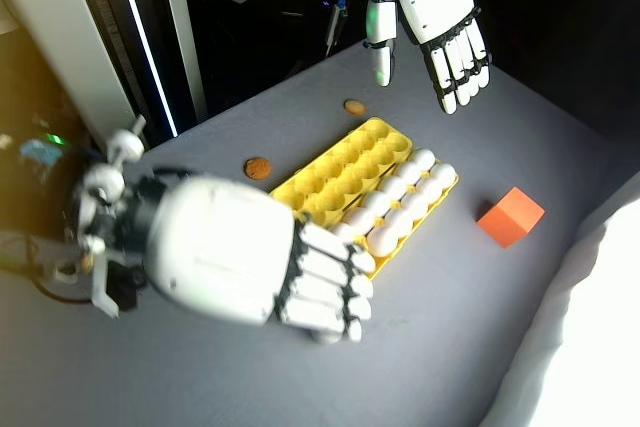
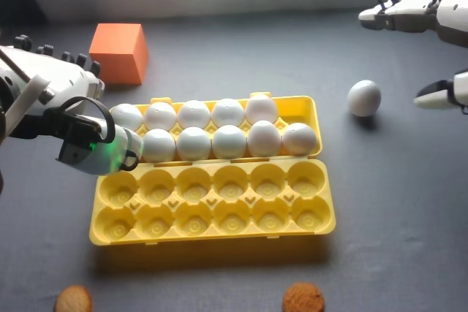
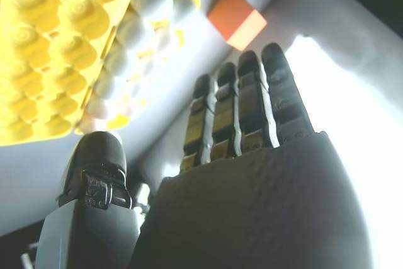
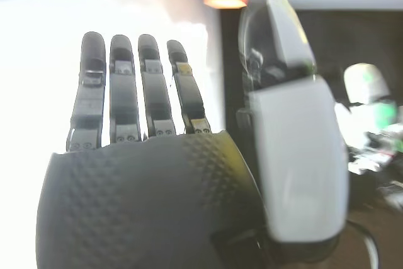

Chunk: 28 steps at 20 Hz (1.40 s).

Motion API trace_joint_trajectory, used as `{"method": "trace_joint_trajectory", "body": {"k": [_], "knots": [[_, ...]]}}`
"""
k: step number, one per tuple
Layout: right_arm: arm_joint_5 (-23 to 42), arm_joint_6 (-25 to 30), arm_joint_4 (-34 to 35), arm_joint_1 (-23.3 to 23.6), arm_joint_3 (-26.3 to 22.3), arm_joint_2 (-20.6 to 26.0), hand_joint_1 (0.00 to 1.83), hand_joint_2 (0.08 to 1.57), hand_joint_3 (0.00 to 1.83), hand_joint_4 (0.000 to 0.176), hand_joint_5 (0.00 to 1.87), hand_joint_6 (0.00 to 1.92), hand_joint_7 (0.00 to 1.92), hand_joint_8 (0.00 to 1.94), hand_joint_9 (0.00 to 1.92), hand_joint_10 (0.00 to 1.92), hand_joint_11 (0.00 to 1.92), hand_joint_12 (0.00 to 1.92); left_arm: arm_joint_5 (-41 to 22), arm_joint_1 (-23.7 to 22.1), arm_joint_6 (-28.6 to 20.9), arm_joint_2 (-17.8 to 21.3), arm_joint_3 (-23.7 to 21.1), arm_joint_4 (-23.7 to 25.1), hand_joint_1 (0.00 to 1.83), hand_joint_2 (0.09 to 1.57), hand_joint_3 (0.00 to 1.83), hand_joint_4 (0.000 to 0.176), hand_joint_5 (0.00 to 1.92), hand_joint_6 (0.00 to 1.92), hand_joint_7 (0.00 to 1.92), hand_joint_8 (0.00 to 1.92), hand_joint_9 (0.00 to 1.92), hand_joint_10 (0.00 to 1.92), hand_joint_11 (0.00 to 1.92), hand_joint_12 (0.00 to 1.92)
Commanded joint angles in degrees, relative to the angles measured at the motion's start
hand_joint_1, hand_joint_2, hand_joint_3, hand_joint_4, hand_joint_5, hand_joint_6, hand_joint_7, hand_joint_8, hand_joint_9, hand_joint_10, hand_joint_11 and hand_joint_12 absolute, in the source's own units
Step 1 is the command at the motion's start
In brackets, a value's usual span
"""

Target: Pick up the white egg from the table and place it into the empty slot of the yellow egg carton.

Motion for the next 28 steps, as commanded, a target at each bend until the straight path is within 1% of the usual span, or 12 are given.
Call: {"method": "trace_joint_trajectory", "body": {"k": [1, 4, 6, 8, 9, 11, 12, 14, 17, 19, 23, 28], "knots": [[5.6, 0.4, 1.4, 1.2, 0.6, 0.2, 1.12, 1.02, 0.0, 0.0, 0.18, 0.0, 0.17, 0.0, 0.15, 0.0, 0.0, 0.62, 0.2, -0.6, 0.1, 0.6, -0.2, 4.6, 0.0, 1.34, 0.0, 0.0, 0.22, 0.0, 0.25, 0.0, 0.23, 0.01, 0.0, 0.52], [3.2, 0.4, 4.7, 2.4, 3.2, -1.9, 1.13, 1.02, 0.0, 0.0, 0.25, 0.02, 0.26, 0.02, 0.23, 0.03, 0.0, 0.85, 0.2, -0.6, 0.1, 0.6, -0.2, 4.6, 0.0, 1.34, 0.0, 0.0, 0.24, 0.01, 0.27, 0.01, 0.25, 0.01, 0.0, 0.53], [0.5, 0.4, 7.6, 2.5, 5.9, -4.1, 1.16, 0.98, 0.0, 0.0, 0.37, 0.06, 0.41, 0.06, 0.35, 0.08, 0.0, 1.11, 0.2, -0.6, 0.1, 0.6, -0.2, 4.6, 0.0, 1.35, 0.0, 0.0, 0.22, 0.0, 0.29, 0.0, 0.27, 0.0, 0.0, 0.58], [-0.5, 0.4, 10.4, 2.5, 9.1, -6.4, 1.19, 0.98, 0.0, 0.0, 0.46, 0.08, 0.53, 0.09, 0.46, 0.14, 0.0, 1.28, 0.2, -0.6, 0.1, 0.6, -0.2, 4.6, 0.0, 1.34, 0.0, 0.0, 0.23, 0.0, 0.29, 0.0, 0.29, 0.01, 0.0, 0.63], [-1.0, 0.4, 11.0, 2.5, 10.0, -7.1, 1.19, 0.94, 0.0, 0.0, 0.57, 0.07, 0.65, 0.12, 0.51, 0.33, 0.0, 1.39, 0.2, -0.6, 0.1, 0.6, -0.2, 4.6, 0.0, 1.34, 0.0, 0.0, 0.26, 0.0, 0.31, 0.0, 0.32, 0.01, 0.0, 0.68], [-2.3, 0.4, 12.4, 2.5, 12.1, -9.0, 1.2, 0.94, 0.0, 0.0, 0.66, 0.07, 0.71, 0.18, 0.41, 0.81, 0.0, 1.49, 0.2, -0.7, 0.1, 0.6, -0.2, 4.4, 0.0, 1.34, 0.0, 0.0, 0.29, 0.01, 0.33, 0.01, 0.34, 0.01, 0.02, 0.71], [-2.8, 0.4, 12.6, 2.5, 12.8, -9.6, 1.22, 0.92, 0.0, 0.0, 0.71, 0.09, 0.75, 0.21, 0.43, 0.88, 0.0, 1.54, 0.2, -0.7, 0.1, 0.6, -0.2, 4.3, 0.0, 1.34, 0.0, 0.0, 0.3, 0.01, 0.35, 0.01, 0.36, 0.01, 0.04, 0.72], [-2.3, 0.4, 12.7, 2.1, 13.9, -10.6, 1.21, 0.92, 0.0, 0.0, 0.72, 0.09, 0.72, 0.28, 0.39, 0.96, 0.0, 1.54, 0.2, -0.7, 0.1, 0.6, -0.2, 4.3, 0.0, 1.33, 0.0, 0.0, 0.29, 0.01, 0.35, 0.01, 0.36, 0.02, 0.04, 0.72], [-1.0, 0.4, 12.7, 2.0, 16.9, -13.2, 1.18, 0.91, 0.0, 0.0, 0.7, 0.09, 0.62, 0.49, 0.36, 1.0, 0.0, 1.51, 0.3, -0.7, 0.1, 0.6, -0.2, 4.3, 0.0, 1.33, 0.0, 0.0, 0.3, 0.01, 0.37, 0.01, 0.39, 0.02, 0.06, 0.72], [-0.4, 0.4, 12.7, 1.9, 18.5, -14.7, 1.2, 0.9, 0.0, 0.0, 0.7, 0.09, 0.6, 0.51, 0.36, 0.99, 0.0, 1.55, 0.3, -0.7, 0.1, 0.6, -0.2, 4.3, 0.0, 1.33, 0.0, 0.0, 0.32, 0.0, 0.4, 0.01, 0.43, 0.02, 0.1, 0.73], [0.1, 0.3, 12.7, 0.5, 20.2, -16.6, 1.19, 0.92, 0.0, 0.0, 0.65, 0.07, 0.55, 0.51, 0.32, 0.96, 0.0, 1.49, 0.3, -0.7, 0.1, 0.6, -0.2, 4.3, 0.0, 1.33, 0.0, 0.0, 0.29, 0.0, 0.39, 0.0, 0.42, 0.01, 0.08, 0.72], [0.1, -0.6, 12.7, -1.0, 21.3, -18.2, 1.2, 0.94, 0.0, 0.0, 0.61, 0.05, 0.51, 0.51, 0.3, 0.93, 0.0, 1.45, 0.3, -0.7, 0.2, 0.6, -0.2, 4.4, 0.0, 1.33, 0.0, 0.0, 0.36, 0.0, 0.45, 0.0, 0.47, 0.0, 0.17, 0.65]]}}
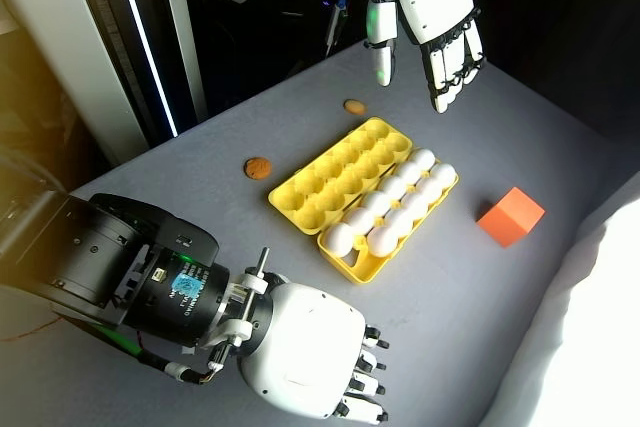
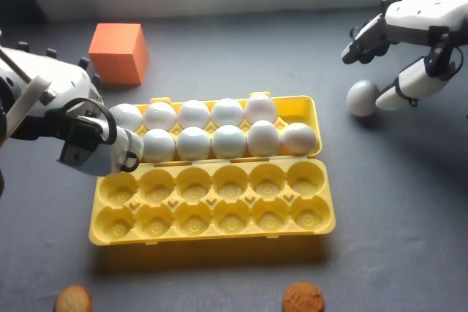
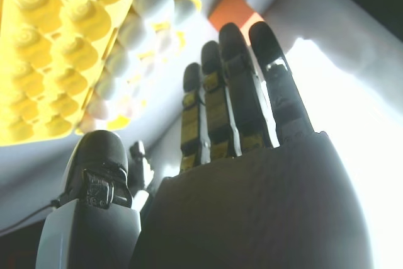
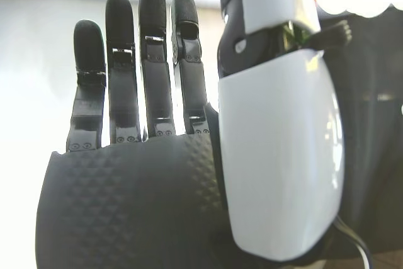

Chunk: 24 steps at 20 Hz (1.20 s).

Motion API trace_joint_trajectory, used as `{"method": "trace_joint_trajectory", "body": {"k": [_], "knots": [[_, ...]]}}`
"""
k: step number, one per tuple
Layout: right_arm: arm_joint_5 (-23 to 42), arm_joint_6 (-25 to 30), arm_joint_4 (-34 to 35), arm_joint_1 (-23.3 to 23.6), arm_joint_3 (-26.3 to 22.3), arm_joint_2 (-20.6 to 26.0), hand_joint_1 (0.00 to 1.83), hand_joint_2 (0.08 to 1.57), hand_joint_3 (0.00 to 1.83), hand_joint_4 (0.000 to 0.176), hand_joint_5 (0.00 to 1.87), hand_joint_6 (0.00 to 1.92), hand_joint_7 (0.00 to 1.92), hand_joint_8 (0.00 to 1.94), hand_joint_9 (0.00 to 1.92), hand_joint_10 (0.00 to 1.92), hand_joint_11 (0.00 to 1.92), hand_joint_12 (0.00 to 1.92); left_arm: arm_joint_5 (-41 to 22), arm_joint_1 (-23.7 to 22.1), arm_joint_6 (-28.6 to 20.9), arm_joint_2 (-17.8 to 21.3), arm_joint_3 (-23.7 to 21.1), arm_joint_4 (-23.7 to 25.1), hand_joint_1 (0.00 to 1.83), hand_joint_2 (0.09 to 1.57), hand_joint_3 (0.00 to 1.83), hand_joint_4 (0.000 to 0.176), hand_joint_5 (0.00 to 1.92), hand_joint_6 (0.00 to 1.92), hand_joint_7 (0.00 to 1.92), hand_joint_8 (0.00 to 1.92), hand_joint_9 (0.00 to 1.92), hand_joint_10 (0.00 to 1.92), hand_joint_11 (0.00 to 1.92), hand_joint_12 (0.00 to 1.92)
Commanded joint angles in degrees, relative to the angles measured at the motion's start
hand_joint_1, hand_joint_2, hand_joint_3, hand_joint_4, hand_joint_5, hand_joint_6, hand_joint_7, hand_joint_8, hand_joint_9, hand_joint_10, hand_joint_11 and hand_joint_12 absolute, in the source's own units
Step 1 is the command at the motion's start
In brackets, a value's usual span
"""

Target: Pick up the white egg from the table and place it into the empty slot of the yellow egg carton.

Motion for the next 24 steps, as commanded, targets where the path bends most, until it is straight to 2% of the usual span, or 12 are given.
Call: {"method": "trace_joint_trajectory", "body": {"k": [1, 5, 9, 12, 17, 19, 21, 24], "knots": [[5.8, -0.3, 0.3, -0.1, 0.3, 0.6, 1.22, 0.95, 0.01, 0.0, 0.62, 0.05, 0.51, 0.51, 0.3, 0.93, 0.0, 1.45, 0.3, -0.7, 0.1, 0.6, -0.2, 4.9, 0.0, 1.34, 0.0, 0.0, 0.36, 0.0, 0.45, 0.0, 0.48, 0.0, 0.17, 0.64], [6.8, -0.5, 0.3, -1.3, 0.9, -0.3, 1.24, 0.98, 0.01, 0.0, 0.61, 0.04, 0.5, 0.47, 0.29, 0.9, 0.0, 1.45, 0.3, -0.7, 0.1, 0.6, -0.2, 5.0, 0.0, 1.34, 0.0, 0.0, 0.36, 0.01, 0.46, 0.01, 0.49, 0.01, 0.19, 0.65], [7.8, -0.5, 0.3, -1.9, 1.3, -1.1, 1.24, 0.99, 0.01, 0.0, 0.62, 0.04, 0.5, 0.51, 0.3, 0.95, 0.0, 1.49, 0.3, -0.7, 0.1, 0.6, -0.2, 5.0, 0.0, 1.34, 0.0, 0.0, 0.37, 0.01, 0.47, 0.01, 0.5, 0.01, 0.19, 0.65], [8.2, -0.5, 0.3, -2.4, 1.6, -1.6, 1.24, 0.97, 0.0, 0.0, 0.68, 0.06, 0.54, 0.5, 0.34, 0.92, 0.0, 1.48, 0.3, -0.7, 0.1, 0.6, -0.2, 5.0, 0.0, 1.35, 0.0, 0.0, 0.37, 0.0, 0.48, 0.01, 0.51, 0.01, 0.21, 0.65], [8.8, -0.5, 0.3, -2.8, 1.6, -2.0, 1.24, 0.99, 0.01, 0.0, 0.66, 0.05, 0.56, 0.5, 0.39, 0.92, 0.05, 1.54, 0.3, -0.7, 0.1, 0.6, -0.2, 5.0, 0.0, 1.35, 0.0, 0.0, 0.38, 0.01, 0.48, 0.01, 0.51, 0.01, 0.23, 0.67], [8.8, -0.5, 0.3, -2.8, 1.6, -2.0, 1.21, 1.01, 0.01, 0.0, 0.65, 0.05, 0.53, 0.53, 0.36, 0.94, 0.01, 1.55, 0.3, -0.7, 0.1, 0.6, -0.2, 5.0, 0.0, 1.35, 0.0, 0.0, 0.38, 0.01, 0.49, 0.01, 0.52, 0.01, 0.23, 0.68], [8.8, -0.5, 0.3, -2.9, 1.6, -2.0, 1.23, 1.01, 0.0, 0.0, 0.68, 0.06, 0.56, 0.54, 0.4, 0.93, 0.07, 1.52, 0.3, -0.7, 0.1, 0.6, -0.2, 4.9, 0.0, 1.35, 0.0, 0.0, 0.37, 0.0, 0.49, 0.01, 0.53, 0.01, 0.25, 0.69], [8.8, -0.5, 0.3, -2.9, 1.6, -2.0, 1.26, 1.04, 0.01, 0.0, 0.7, 0.06, 0.6, 0.52, 0.44, 0.92, 0.01, 1.55, 0.3, -0.7, 0.1, 0.6, -0.2, 4.9, 0.0, 1.35, 0.0, 0.0, 0.37, 0.0, 0.49, 0.01, 0.53, 0.01, 0.24, 0.69]]}}
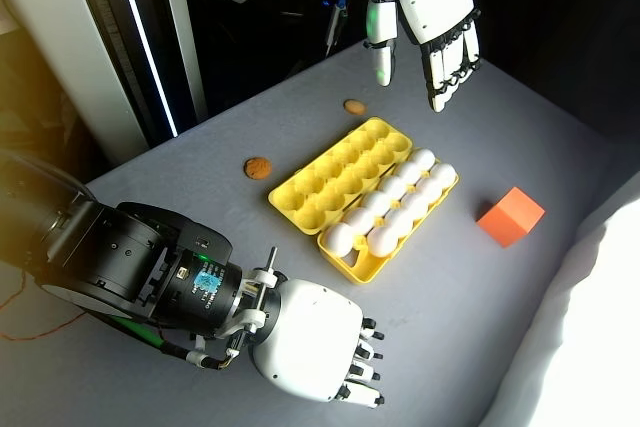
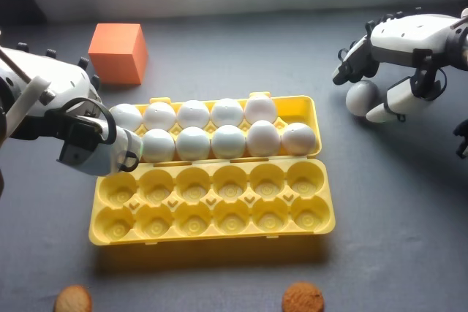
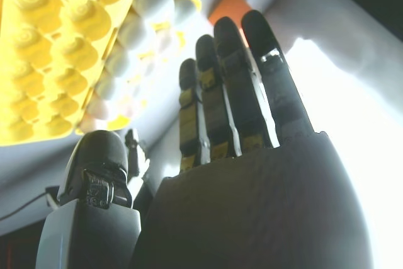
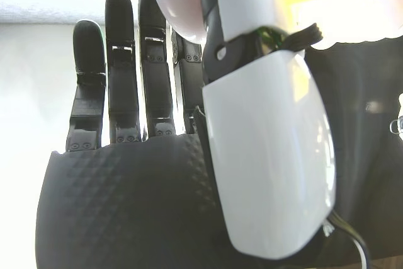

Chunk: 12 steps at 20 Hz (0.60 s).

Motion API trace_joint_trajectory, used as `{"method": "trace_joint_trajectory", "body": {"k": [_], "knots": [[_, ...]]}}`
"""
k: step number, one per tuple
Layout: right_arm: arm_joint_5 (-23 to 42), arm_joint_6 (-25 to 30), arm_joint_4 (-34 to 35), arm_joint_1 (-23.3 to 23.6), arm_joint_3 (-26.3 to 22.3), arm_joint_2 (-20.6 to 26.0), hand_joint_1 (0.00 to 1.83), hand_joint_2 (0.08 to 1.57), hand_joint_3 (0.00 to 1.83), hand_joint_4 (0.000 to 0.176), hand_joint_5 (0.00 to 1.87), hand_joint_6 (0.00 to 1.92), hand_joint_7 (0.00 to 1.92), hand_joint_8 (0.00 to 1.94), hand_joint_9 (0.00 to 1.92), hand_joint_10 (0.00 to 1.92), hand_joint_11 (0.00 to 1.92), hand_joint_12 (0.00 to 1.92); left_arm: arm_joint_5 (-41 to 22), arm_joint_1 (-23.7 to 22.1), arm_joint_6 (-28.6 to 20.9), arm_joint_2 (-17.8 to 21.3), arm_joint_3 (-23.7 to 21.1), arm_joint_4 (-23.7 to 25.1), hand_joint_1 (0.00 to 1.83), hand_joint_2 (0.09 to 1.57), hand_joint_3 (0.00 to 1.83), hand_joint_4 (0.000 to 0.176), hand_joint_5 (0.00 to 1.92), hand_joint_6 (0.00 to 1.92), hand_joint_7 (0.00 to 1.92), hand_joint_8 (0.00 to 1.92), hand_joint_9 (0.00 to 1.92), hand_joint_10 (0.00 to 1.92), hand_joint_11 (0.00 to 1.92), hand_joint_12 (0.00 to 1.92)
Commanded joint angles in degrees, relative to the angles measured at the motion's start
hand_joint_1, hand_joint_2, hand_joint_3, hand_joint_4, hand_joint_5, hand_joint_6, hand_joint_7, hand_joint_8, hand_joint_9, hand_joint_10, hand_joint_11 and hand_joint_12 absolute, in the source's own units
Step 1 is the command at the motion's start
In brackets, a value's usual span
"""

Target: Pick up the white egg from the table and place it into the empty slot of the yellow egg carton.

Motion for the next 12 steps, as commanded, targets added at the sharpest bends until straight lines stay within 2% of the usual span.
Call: {"method": "trace_joint_trajectory", "body": {"k": [1, 2, 3, 4, 5, 7, 8, 12], "knots": [[6.0, 0.1, 0.3, 0.1, 0.4, 0.7, 1.28, 1.05, 0.01, 0.0, 0.72, 0.07, 0.63, 0.5, 0.47, 0.91, 0.05, 1.55, 0.2, -0.7, 0.1, 0.6, -0.2, 4.9, 0.0, 1.36, 0.0, 0.0, 0.38, 0.0, 0.49, 0.01, 0.53, 0.01, 0.24, 0.69], [6.0, 0.1, 0.3, 0.0, 0.4, 0.7, 1.3, 1.04, 0.0, 0.0, 0.79, 0.08, 0.72, 0.46, 0.55, 0.9, 0.15, 1.54, 0.2, -0.7, 0.1, 0.6, -0.2, 4.9, 0.0, 1.35, 0.0, 0.0, 0.39, 0.01, 0.5, 0.01, 0.53, 0.01, 0.25, 0.69], [6.1, 0.0, 0.3, -0.1, 0.4, 0.7, 1.33, 1.14, 0.02, 0.0, 0.83, 0.09, 0.81, 1.07, 0.57, 0.92, 0.24, 1.56, 0.2, -0.7, 0.1, 0.6, -0.2, 4.9, 0.0, 1.35, 0.0, 0.0, 0.4, 0.01, 0.5, 0.01, 0.53, 0.01, 0.25, 0.69], [6.2, -0.1, 0.3, -0.2, 0.4, 0.7, 1.21, 1.19, 0.04, 0.0, 0.74, 1.05, 0.84, 1.25, 0.59, 0.96, 0.3, 1.58, 0.2, -0.7, 0.1, 0.6, -0.2, 4.9, 0.0, 1.35, 0.0, 0.0, 0.39, 0.01, 0.5, 0.01, 0.53, 0.01, 0.25, 0.69], [6.2, -0.3, 0.3, -0.4, 0.4, 0.7, 1.31, 1.22, 0.01, 0.0, 0.67, 1.26, 0.82, 1.29, 0.66, 1.43, 0.38, 1.62, 0.2, -0.7, 0.1, 0.6, -0.2, 4.9, 0.0, 1.35, 0.0, 0.0, 0.38, 0.0, 0.5, 0.01, 0.53, 0.01, 0.25, 0.7], [6.3, -0.4, 0.3, -0.5, 0.4, 0.7, 1.36, 1.19, 0.0, 0.0, 0.76, 1.16, 0.88, 1.2, 0.76, 1.45, 0.5, 1.61, 0.2, -0.7, 0.1, 0.6, -0.2, 4.9, 0.0, 1.35, 0.0, 0.0, 0.39, 0.01, 0.51, 0.01, 0.55, 0.01, 0.27, 0.71], [6.4, -0.4, 0.3, -0.5, 0.4, 0.7, 1.36, 1.19, 0.0, 0.0, 0.77, 1.13, 0.88, 1.24, 0.75, 1.46, 0.52, 1.62, 0.2, -0.7, 0.1, 0.6, -0.2, 4.9, 0.0, 1.35, 0.0, 0.0, 0.41, 0.01, 0.52, 0.01, 0.56, 0.02, 0.29, 0.71], [6.7, -0.6, -0.3, 1.0, 0.3, 0.9, 1.36, 1.17, 0.0, 0.0, 0.82, 1.05, 0.92, 1.2, 0.76, 1.43, 0.53, 1.63, 0.2, -0.7, 0.1, 0.6, -0.2, 4.8, 0.0, 1.35, 0.0, 0.0, 0.4, 0.0, 0.51, 0.0, 0.55, 0.01, 0.27, 0.71]]}}
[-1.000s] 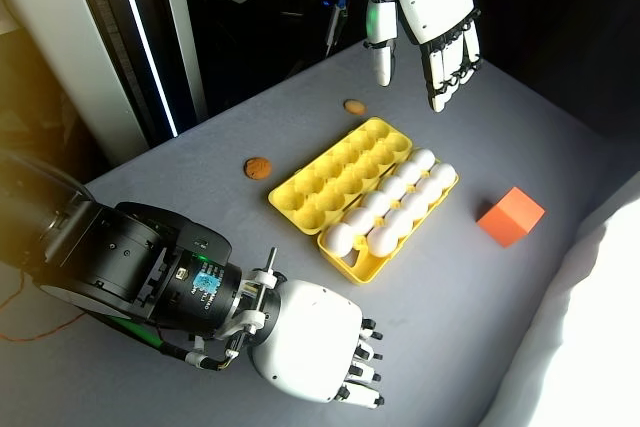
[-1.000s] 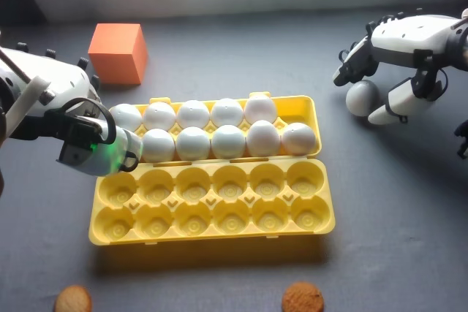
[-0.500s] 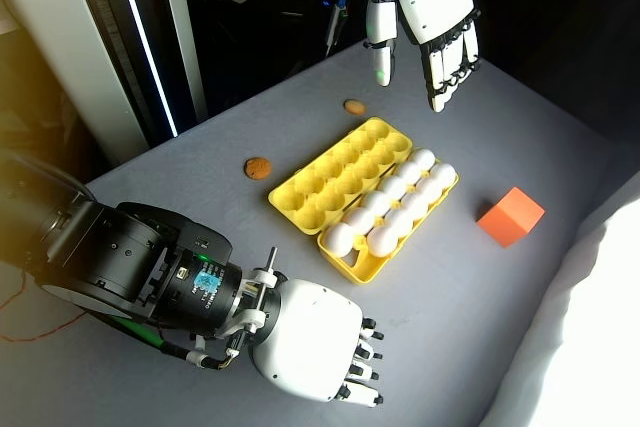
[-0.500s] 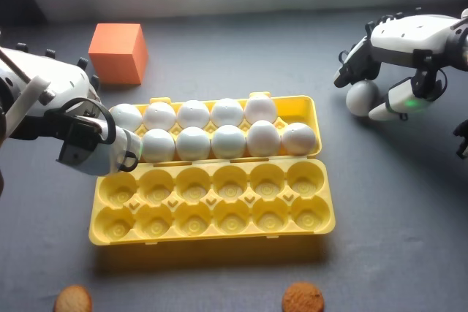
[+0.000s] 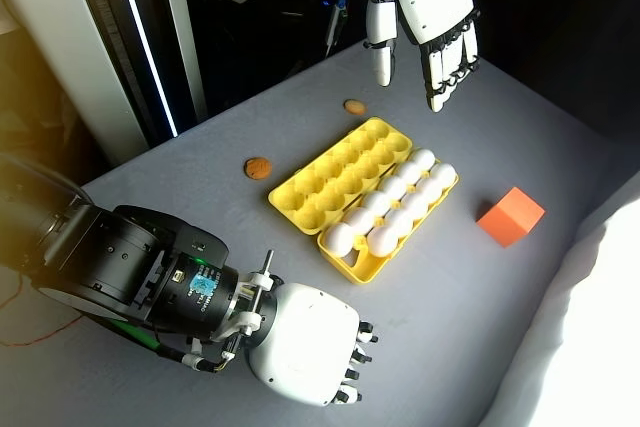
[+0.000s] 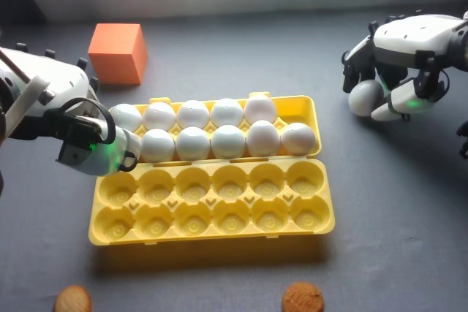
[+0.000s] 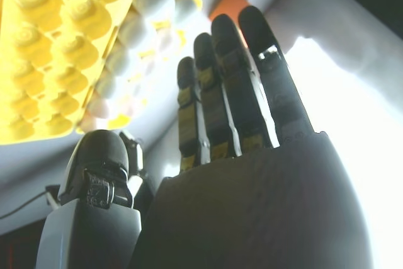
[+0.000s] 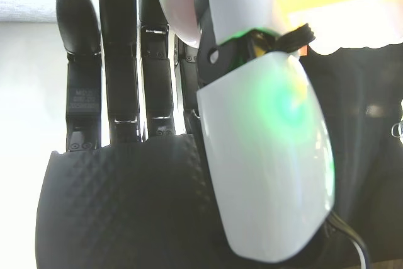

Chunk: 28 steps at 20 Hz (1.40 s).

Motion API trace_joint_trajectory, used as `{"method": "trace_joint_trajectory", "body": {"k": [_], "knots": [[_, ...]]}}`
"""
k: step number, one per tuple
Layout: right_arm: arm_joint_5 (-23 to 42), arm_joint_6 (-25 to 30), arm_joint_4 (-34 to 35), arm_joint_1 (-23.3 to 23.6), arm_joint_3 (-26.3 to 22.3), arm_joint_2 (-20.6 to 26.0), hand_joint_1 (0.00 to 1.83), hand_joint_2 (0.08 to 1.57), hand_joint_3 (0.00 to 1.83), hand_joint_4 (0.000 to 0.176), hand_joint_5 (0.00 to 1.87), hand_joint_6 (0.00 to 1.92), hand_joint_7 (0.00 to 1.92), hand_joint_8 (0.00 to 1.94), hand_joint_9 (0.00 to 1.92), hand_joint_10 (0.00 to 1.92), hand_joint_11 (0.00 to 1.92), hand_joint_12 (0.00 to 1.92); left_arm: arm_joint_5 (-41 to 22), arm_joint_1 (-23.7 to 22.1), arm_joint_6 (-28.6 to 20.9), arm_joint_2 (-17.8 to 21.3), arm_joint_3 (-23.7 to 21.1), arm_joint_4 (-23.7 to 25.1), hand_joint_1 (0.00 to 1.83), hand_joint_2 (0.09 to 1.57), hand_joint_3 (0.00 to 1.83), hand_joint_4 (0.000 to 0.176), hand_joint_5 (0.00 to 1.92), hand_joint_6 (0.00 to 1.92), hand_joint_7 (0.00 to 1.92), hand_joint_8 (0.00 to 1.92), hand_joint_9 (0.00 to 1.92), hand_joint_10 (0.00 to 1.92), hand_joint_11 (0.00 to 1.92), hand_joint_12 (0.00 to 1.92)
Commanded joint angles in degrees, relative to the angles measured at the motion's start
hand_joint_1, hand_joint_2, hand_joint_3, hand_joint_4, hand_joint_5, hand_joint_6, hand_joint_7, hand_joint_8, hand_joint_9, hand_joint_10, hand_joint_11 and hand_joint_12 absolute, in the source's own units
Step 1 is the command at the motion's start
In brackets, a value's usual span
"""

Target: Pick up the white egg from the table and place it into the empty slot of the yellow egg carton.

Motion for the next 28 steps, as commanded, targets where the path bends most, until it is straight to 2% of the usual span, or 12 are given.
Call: {"method": "trace_joint_trajectory", "body": {"k": [1, 8, 10, 13, 16, 18, 21, 28], "knots": [[6.9, 0.2, 0.3, 1.6, 0.2, 1.0, 1.36, 1.17, 0.0, 0.0, 0.82, 1.05, 0.92, 1.2, 0.77, 1.42, 0.53, 1.63, 0.2, -0.7, 0.1, 0.6, -0.2, 4.8, 0.0, 1.35, 0.0, 0.0, 0.39, 0.0, 0.51, 0.0, 0.55, 0.01, 0.27, 0.71], [8.1, 0.3, -0.9, 5.2, -0.3, 2.0, 1.36, 1.18, 0.0, 0.0, 0.8, 1.08, 0.9, 1.21, 0.77, 1.45, 0.55, 1.63, 0.2, -0.7, 0.1, 0.6, -0.2, 4.8, 0.0, 1.36, 0.0, 0.0, 0.41, 0.01, 0.52, 0.01, 0.56, 0.01, 0.29, 0.71], [8.2, 2.3, -4.3, 5.8, -0.8, 1.9, 1.36, 1.19, 0.0, 0.0, 0.78, 1.1, 0.88, 1.24, 0.75, 1.47, 0.53, 1.65, 0.2, -0.7, 0.1, 0.6, -0.2, 4.8, 0.0, 1.35, 0.0, 0.0, 0.42, 0.01, 0.53, 0.01, 0.58, 0.01, 0.3, 0.71], [8.5, 25.3, -24.4, 7.8, -0.9, 2.0, 1.36, 1.18, 0.0, 0.0, 0.8, 1.07, 0.89, 1.24, 0.76, 1.45, 0.55, 1.63, 0.2, -0.7, 0.1, 0.6, -0.2, 4.7, 0.0, 1.36, 0.0, 0.0, 0.4, 0.0, 0.51, 0.0, 0.56, 0.0, 0.28, 0.7], [11.0, 38.3, -38.2, 9.1, -1.0, 2.0, 1.35, 1.19, 0.0, 0.0, 0.77, 1.09, 0.87, 1.28, 0.74, 1.49, 0.52, 1.67, 0.2, -0.7, 0.1, 0.6, -0.2, 4.7, 0.0, 1.36, 0.0, 0.0, 0.41, 0.0, 0.52, 0.0, 0.56, 0.0, 0.28, 0.71], [10.6, 40.7, -41.2, 9.5, -1.1, 1.7, 1.35, 1.19, 0.0, 0.0, 0.76, 1.11, 0.87, 1.26, 0.74, 1.49, 0.51, 1.67, 0.2, -0.7, 0.1, 0.6, -0.2, 4.7, 0.0, 1.36, 0.0, 0.0, 0.42, 0.01, 0.54, 0.01, 0.58, 0.01, 0.3, 0.72], [9.6, 41.0, -43.9, 9.2, -1.9, 0.8, 1.36, 1.19, 0.0, 0.0, 0.78, 1.09, 0.87, 1.25, 0.75, 1.48, 0.53, 1.66, 0.2, -0.7, 0.1, 0.6, -0.2, 4.7, 0.0, 1.36, 0.0, 0.0, 0.42, 0.01, 0.54, 0.01, 0.58, 0.01, 0.3, 0.71], [9.6, 40.9, -44.0, 5.6, -2.1, -1.4, 1.35, 1.19, 0.0, 0.0, 0.78, 1.08, 0.87, 1.28, 0.73, 1.5, 0.49, 1.72, 0.2, -0.7, 0.1, 0.6, -0.2, 4.7, 0.0, 1.36, 0.0, 0.0, 0.42, 0.0, 0.54, 0.0, 0.58, 0.0, 0.31, 0.71]]}}
